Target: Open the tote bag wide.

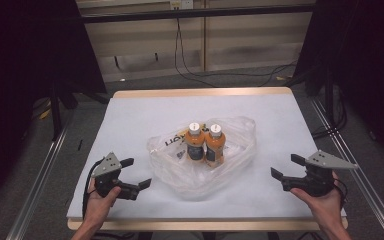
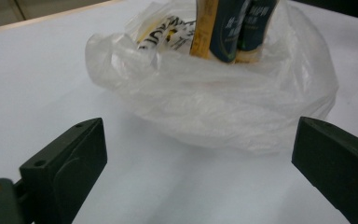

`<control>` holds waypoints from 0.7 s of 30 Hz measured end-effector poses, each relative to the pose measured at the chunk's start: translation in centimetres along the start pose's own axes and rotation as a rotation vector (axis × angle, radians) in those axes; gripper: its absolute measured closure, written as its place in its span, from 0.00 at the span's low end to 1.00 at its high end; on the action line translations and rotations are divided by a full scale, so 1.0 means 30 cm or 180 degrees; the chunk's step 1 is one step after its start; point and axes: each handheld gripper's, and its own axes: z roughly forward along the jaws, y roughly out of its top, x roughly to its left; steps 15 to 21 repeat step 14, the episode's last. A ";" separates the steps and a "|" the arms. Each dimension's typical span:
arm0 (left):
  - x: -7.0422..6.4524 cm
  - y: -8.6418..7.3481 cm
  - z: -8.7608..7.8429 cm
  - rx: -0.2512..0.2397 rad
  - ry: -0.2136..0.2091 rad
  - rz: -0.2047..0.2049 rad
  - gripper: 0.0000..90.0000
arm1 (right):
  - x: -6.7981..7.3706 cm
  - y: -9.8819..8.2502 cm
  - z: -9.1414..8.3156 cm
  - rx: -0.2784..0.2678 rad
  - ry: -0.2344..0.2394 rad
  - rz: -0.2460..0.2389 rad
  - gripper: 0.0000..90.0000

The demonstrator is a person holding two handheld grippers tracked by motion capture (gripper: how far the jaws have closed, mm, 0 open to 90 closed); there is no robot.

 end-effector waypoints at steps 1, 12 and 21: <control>0.001 -0.008 -0.005 0.0008 0.0010 -0.0027 0.03 | 0.000 -0.006 -0.012 -0.0021 -0.0014 0.0014 0.16; 0.009 -0.083 -0.087 -0.0040 0.0153 -0.0208 0.04 | -0.007 -0.107 -0.087 -0.0078 -0.0084 0.0183 0.19; 0.021 -0.090 -0.089 -0.0025 0.0239 -0.0230 0.04 | -0.003 -0.117 -0.084 -0.0028 -0.0059 0.0184 0.18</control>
